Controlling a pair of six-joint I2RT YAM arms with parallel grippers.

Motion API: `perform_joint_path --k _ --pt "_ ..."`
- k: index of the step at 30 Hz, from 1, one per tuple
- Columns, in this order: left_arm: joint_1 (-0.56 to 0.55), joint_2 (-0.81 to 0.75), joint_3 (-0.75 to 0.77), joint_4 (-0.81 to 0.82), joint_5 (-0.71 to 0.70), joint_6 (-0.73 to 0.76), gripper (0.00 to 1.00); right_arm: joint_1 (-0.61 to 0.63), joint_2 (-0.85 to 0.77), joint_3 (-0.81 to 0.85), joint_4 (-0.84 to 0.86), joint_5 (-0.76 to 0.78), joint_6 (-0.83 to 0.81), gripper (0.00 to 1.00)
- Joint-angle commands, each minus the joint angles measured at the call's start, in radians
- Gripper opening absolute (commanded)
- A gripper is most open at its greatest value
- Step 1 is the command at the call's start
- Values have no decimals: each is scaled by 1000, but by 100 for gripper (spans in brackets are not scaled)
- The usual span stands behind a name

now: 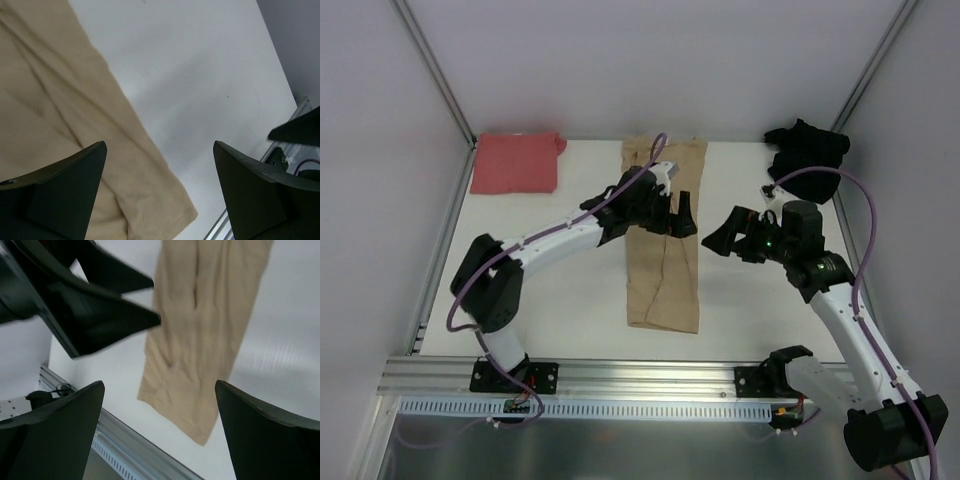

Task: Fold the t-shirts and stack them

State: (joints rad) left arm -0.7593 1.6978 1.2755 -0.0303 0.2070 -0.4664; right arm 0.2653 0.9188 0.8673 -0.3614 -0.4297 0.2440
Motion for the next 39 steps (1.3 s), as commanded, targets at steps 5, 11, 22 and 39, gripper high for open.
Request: perform_joint_path --k 5,11,22,39 --pt "40 331 324 -46 155 -26 82 -5 -37 -60 -131 29 -69 100" --pt "130 381 291 -95 160 -90 80 -6 -35 -67 -152 51 -107 99" --pt "166 385 288 -157 83 -49 80 -8 -6 -73 -132 45 -100 99" --pt "172 510 395 -140 124 -78 77 -14 2 -70 -174 65 -130 100"
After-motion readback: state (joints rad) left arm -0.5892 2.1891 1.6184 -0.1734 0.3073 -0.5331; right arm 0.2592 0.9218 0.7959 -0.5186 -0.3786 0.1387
